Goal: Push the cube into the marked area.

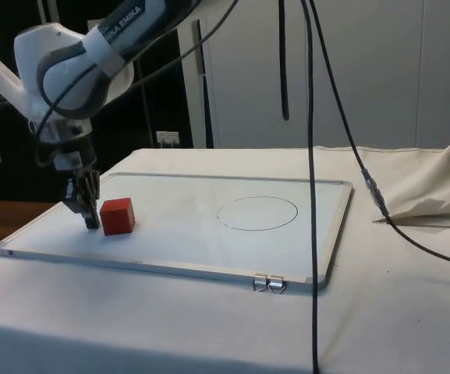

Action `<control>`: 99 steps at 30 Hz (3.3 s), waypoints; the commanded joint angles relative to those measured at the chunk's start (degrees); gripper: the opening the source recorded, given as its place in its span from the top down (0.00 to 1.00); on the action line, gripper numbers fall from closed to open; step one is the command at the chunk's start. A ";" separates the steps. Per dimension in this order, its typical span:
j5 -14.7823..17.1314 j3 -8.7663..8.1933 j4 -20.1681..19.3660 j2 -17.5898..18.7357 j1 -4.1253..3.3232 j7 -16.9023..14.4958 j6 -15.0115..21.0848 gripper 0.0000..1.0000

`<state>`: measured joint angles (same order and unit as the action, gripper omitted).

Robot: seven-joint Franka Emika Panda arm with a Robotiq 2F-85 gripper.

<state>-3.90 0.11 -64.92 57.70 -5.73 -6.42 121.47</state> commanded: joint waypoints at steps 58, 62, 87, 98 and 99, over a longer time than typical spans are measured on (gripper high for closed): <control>-0.23 0.86 -22.40 -14.78 -0.17 -7.56 -4.41 1.00; -0.69 0.80 -24.58 -15.64 -0.23 -8.42 -3.72 1.00; -6.02 0.63 -34.21 -21.03 -0.63 -9.57 -4.18 1.00; -6.93 0.63 -40.62 -25.32 -0.46 -9.68 -4.13 1.00; -7.51 0.52 -41.77 -25.84 -0.46 -9.68 -3.09 1.00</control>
<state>-11.00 0.74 -106.11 32.09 -6.19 -16.10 117.46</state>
